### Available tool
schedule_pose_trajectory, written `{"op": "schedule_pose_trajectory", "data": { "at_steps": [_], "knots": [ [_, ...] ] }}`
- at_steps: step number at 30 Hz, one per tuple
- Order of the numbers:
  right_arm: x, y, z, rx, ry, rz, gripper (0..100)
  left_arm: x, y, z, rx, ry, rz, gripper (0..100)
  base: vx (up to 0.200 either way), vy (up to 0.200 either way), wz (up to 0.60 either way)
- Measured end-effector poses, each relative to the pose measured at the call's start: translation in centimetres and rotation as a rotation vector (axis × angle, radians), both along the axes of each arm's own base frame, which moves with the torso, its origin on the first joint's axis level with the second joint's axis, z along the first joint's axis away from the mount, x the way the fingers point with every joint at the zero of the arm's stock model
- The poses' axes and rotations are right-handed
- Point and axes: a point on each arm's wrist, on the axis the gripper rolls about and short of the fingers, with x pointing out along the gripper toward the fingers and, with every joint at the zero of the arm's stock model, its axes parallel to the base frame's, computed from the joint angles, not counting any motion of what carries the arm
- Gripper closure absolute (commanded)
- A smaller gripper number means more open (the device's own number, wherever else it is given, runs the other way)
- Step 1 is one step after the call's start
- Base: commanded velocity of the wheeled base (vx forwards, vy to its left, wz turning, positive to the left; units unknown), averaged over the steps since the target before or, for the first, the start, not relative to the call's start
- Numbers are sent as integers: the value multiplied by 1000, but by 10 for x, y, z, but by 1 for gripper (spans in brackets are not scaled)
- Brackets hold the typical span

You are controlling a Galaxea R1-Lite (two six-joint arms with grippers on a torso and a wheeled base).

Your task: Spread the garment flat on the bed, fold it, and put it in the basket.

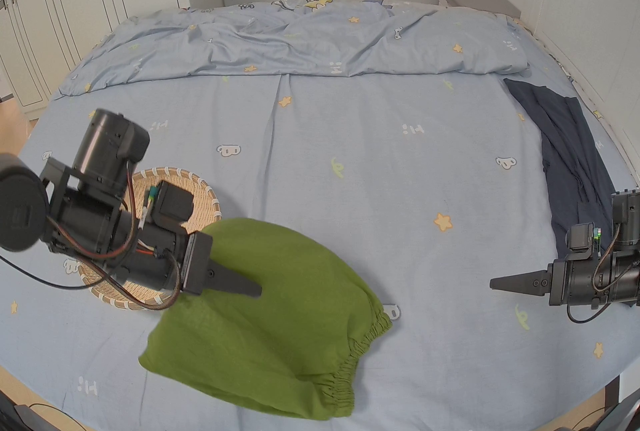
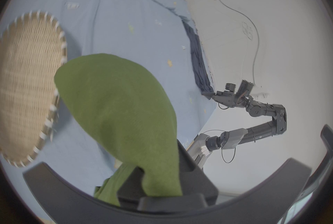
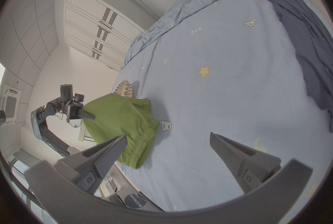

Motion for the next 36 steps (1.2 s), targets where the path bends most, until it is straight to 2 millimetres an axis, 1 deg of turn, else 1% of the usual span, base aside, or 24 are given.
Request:
{"op": "schedule_pose_trajectory", "data": {
  "at_steps": [5,8,13,17,23,26,29,34,36],
  "knots": [
    [0,-1,0,0,-2,-5,0,0,-4,35,27,-160,-75,100,0,0,0],
    [0,-1,0,0,-1,-7,0,3,0,50,23,-238,-67,100,0,0,0],
    [0,-2,0,-1,0,-9,0,8,17,70,-2,-364,10,100,0,0,0],
    [0,-2,-1,-2,3,-9,0,7,33,86,-24,-455,99,100,0,0,0],
    [0,-1,-1,-3,5,-8,0,8,62,103,-48,-561,253,100,0,0,0],
    [0,-1,-1,-3,4,-7,0,12,80,109,-66,-581,350,100,0,0,0],
    [0,-1,-1,-5,3,-8,0,13,94,109,-74,-574,423,100,0,0,0],
    [0,-1,-1,-4,3,-7,0,17,115,94,-45,-522,513,100,0,0,0],
    [0,-1,-1,-3,2,-5,0,18,123,84,-30,-486,543,100,0,0,0]
  ]
}}
